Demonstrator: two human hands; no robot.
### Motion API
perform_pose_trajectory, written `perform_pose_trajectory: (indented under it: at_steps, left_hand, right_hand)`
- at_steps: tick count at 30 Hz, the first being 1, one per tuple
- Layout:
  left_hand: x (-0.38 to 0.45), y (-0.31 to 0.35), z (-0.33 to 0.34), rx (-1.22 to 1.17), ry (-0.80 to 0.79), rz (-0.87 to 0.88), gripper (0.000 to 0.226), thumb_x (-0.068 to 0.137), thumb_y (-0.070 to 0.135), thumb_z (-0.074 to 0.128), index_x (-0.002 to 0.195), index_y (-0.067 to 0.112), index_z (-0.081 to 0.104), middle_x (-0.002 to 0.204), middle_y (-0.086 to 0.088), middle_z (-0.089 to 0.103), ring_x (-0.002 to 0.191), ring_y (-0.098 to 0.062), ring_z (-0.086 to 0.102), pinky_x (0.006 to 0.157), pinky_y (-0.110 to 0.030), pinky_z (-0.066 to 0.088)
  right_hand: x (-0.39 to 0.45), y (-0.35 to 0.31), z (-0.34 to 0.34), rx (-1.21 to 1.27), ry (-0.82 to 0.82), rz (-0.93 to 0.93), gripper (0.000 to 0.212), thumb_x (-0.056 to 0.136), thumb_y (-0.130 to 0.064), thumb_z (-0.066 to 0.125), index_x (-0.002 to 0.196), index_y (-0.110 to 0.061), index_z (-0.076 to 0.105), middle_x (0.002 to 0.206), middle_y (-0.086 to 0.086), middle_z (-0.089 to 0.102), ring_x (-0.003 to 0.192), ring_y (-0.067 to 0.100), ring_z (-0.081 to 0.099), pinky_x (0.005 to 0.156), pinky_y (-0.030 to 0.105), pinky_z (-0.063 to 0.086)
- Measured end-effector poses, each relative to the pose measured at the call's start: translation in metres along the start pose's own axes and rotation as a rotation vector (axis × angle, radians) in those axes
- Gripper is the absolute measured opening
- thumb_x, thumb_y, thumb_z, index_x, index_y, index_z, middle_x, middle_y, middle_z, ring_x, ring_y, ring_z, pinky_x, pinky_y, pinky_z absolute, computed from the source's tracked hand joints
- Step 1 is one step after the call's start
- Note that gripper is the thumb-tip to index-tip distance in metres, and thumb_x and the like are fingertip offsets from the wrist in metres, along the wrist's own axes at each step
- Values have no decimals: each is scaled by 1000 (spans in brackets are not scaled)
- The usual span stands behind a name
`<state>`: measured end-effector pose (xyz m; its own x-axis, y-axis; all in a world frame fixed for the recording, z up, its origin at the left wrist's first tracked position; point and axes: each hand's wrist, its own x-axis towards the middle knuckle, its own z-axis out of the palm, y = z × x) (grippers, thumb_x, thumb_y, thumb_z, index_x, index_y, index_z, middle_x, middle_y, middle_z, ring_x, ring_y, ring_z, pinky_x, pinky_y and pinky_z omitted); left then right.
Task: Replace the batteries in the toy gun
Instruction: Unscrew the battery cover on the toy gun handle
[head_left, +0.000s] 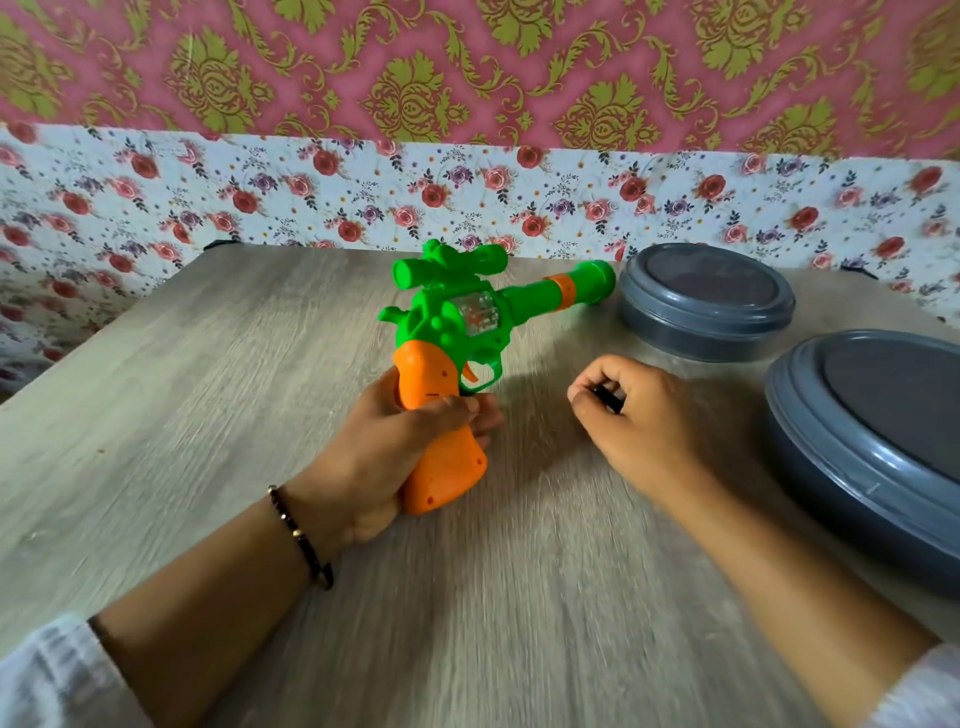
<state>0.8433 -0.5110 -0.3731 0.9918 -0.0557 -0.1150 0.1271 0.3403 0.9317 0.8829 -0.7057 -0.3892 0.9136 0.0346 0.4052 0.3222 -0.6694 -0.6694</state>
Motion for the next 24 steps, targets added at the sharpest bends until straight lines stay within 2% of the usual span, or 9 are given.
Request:
perform_pose_trajectory:
  at_steps: [4, 9, 14, 17, 20, 24]
  left_hand:
    - [3, -3, -3, -39, -17, 2, 37, 87, -5, 54, 123, 2, 49, 103, -21, 70, 97, -33, 69, 80, -42, 57]
    - [5, -3, -6, -135, -37, -7, 34, 87, -5, 52, 120, 3, 50, 95, -17, 72, 98, -31, 69, 79, -43, 57]
    - [5, -3, -4, -167, -19, -8, 24, 88, -5, 52, 111, 2, 53, 82, -12, 71, 80, -23, 72, 77, -44, 57]
    - [4, -3, -2, -127, 6, 8, 27, 87, -4, 56, 113, 1, 52, 76, -7, 70, 74, -20, 71, 81, -48, 56]
    - [2, -3, -2, -101, 14, 18, 32, 87, -4, 56, 118, 4, 51, 78, -6, 72, 80, -22, 70, 91, -56, 49]
    - [0, -1, -2, -93, -4, 14, 31, 88, -5, 53, 115, 8, 51, 79, -5, 72, 82, -22, 70, 88, -53, 49]
  right_hand:
    - [1, 2, 1, -14, -1, 10, 14, 80, -11, 62, 72, -22, 66, 66, -15, 62, 66, 4, 58, 58, 23, 42]
    - [1, 1, 0, -58, 15, 29, 17, 81, -10, 59, 75, -17, 73, 72, -7, 69, 70, 10, 62, 65, 29, 51]
    - [0, -1, -1, 20, 78, 23, 17, 86, -10, 57, 81, -16, 72, 74, -5, 69, 72, 16, 64, 68, 33, 52]
    - [-4, -10, -1, -68, 152, -130, 16, 87, -13, 56, 87, -18, 71, 81, -5, 70, 69, 16, 62, 63, 31, 50]
    - [-10, -20, 4, -122, 158, -319, 15, 83, -15, 54, 84, -17, 69, 79, -3, 67, 62, 15, 57, 55, 33, 48]
    - [-17, -26, 7, -201, 106, -408, 14, 83, -17, 54, 83, -17, 67, 76, -5, 62, 57, 10, 51, 50, 30, 44]
